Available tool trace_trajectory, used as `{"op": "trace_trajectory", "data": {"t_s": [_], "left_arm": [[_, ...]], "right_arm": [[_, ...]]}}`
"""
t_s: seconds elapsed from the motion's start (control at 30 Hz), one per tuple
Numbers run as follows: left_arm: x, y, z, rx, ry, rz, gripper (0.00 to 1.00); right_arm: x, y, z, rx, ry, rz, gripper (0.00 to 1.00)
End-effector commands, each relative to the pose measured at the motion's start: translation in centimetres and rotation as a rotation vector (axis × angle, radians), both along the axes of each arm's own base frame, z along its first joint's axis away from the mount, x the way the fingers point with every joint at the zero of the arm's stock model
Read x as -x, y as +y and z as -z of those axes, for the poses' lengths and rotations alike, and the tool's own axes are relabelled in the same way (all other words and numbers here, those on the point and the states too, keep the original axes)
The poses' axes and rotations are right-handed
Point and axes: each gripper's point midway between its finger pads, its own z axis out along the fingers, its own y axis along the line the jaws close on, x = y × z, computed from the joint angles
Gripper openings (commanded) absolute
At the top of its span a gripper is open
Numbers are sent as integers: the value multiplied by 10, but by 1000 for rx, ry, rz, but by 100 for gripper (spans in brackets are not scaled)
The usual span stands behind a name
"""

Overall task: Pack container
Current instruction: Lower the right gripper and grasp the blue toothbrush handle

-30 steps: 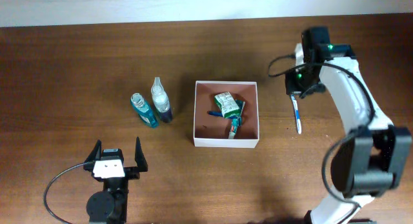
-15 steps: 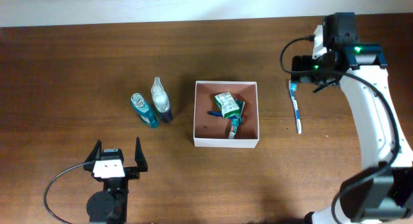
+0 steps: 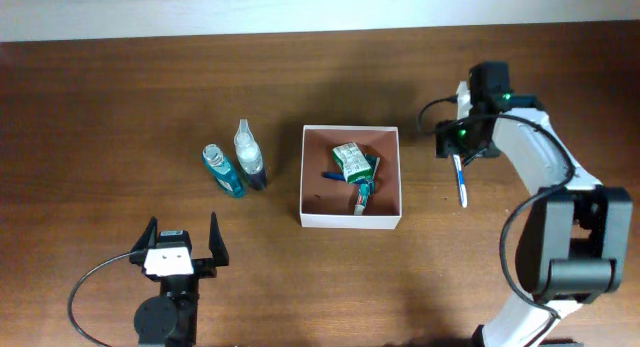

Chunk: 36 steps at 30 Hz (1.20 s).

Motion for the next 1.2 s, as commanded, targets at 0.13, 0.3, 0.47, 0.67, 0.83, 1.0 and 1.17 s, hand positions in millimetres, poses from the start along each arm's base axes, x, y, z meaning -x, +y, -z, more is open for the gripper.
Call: {"op": "trace_trajectory", "data": {"t_s": [0.13, 0.3, 0.47, 0.67, 0.83, 1.0, 1.17], "left_arm": [[0, -2, 2, -19, 3, 12, 100], [0, -2, 2, -19, 3, 12, 99], [0, -2, 2, -19, 3, 12, 99], [0, -2, 2, -19, 3, 12, 99], [0, -2, 2, -19, 3, 12, 100], [0, -2, 2, -19, 3, 12, 100], [0, -2, 2, -18, 3, 12, 100]], "right_arm": [[20, -4, 60, -4, 90, 8, 70], [24, -13, 69, -7, 109, 32, 68], [26, -19, 69, -9, 114, 49, 52], [26, -18, 69, -13, 114, 48, 50], [27, -18, 69, -14, 118, 49, 50], [27, -18, 69, -14, 120, 49, 50], [28, -18, 69, -14, 123, 49, 50]]}}
